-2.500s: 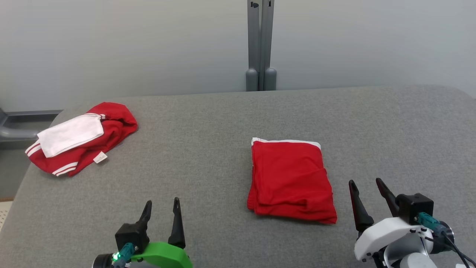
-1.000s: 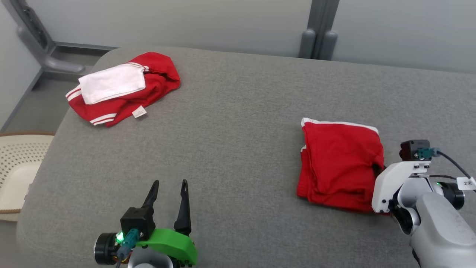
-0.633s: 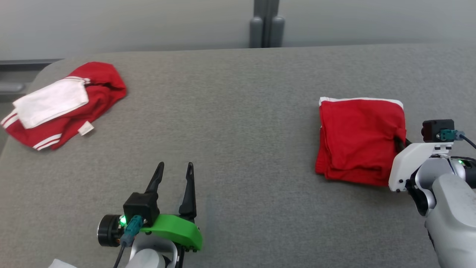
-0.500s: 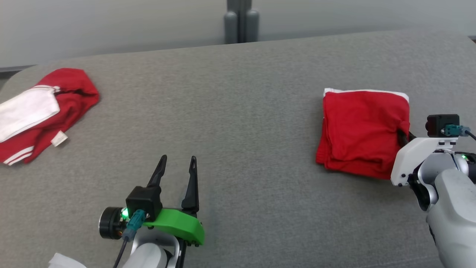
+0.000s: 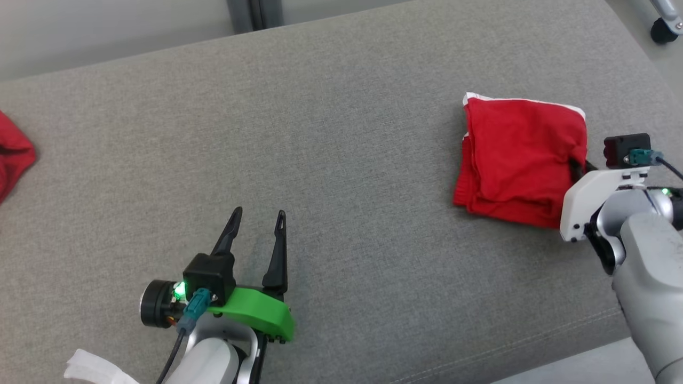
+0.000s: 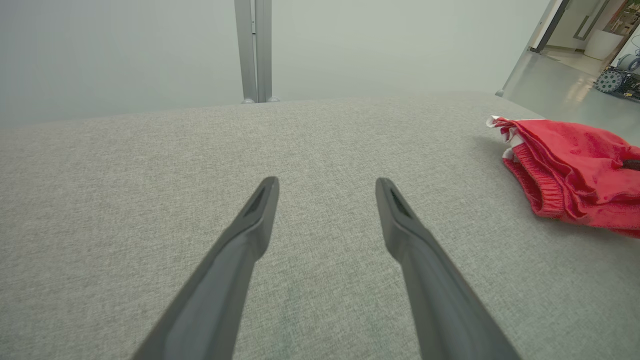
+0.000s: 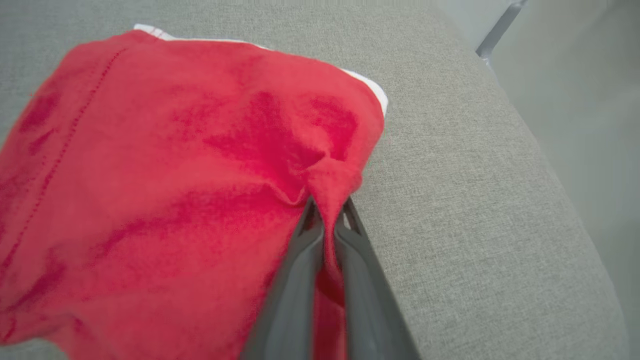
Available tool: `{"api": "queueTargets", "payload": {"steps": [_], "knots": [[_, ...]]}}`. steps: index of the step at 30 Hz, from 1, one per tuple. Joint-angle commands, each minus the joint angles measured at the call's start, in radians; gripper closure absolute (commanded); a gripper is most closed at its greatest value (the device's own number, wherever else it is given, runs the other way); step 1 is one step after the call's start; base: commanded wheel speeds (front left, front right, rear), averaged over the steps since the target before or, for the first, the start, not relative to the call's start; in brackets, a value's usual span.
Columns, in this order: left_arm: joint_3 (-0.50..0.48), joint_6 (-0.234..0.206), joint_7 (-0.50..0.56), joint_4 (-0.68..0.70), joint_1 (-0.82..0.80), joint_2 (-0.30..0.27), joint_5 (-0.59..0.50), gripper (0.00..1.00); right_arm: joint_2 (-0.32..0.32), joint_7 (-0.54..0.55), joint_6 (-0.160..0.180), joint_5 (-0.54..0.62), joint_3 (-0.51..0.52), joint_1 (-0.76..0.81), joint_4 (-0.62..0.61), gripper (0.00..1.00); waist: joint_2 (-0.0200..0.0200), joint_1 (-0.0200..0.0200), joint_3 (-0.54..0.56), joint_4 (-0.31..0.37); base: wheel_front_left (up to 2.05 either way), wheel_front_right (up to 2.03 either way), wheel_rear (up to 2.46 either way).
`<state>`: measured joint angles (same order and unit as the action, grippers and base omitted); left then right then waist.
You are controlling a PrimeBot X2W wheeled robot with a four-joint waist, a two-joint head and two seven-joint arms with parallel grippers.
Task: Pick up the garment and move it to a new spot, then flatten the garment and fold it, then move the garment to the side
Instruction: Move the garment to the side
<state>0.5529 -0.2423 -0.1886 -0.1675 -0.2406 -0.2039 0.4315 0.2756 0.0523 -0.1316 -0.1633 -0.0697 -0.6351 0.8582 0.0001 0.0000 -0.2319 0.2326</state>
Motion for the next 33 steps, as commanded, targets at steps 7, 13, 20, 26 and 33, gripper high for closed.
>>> {"api": "queueTargets", "payload": {"steps": [7,13,20,26,33], "knots": [[-0.003,-0.015,0.007,0.021,-0.015,-0.02,-0.008,0.0,0.108,-0.015,0.002,0.026,-0.036,-0.121,0.066,1.0,-0.0001,0.0,-0.05,-0.101,0.0,0.0,0.0],[0.001,-0.022,0.014,0.041,-0.014,-0.032,-0.014,0.0,0.239,-0.022,0.002,0.023,-0.02,-0.198,0.14,1.0,-0.0001,0.0,-0.088,-0.176,0.0,0.0,0.0],[-0.002,-0.033,0.022,0.067,0.002,-0.052,-0.015,0.0,0.35,-0.071,0.002,0.109,0.029,-0.263,0.219,0.8,-0.0001,0.0,-0.124,-0.216,0.0,0.0,0.0],[0.002,-0.042,0.028,0.083,0.001,-0.056,-0.02,0.0,0.354,-0.133,0.002,0.218,0.124,-0.292,0.261,0.0,-0.0001,0.0,-0.136,-0.211,0.0,0.0,0.0],[-0.001,-0.045,0.025,0.077,0.001,-0.052,-0.005,0.0,0.273,-0.189,0.002,0.265,0.198,-0.295,0.264,0.0,-0.0001,0.0,-0.109,-0.18,0.0,0.0,0.0]]}}
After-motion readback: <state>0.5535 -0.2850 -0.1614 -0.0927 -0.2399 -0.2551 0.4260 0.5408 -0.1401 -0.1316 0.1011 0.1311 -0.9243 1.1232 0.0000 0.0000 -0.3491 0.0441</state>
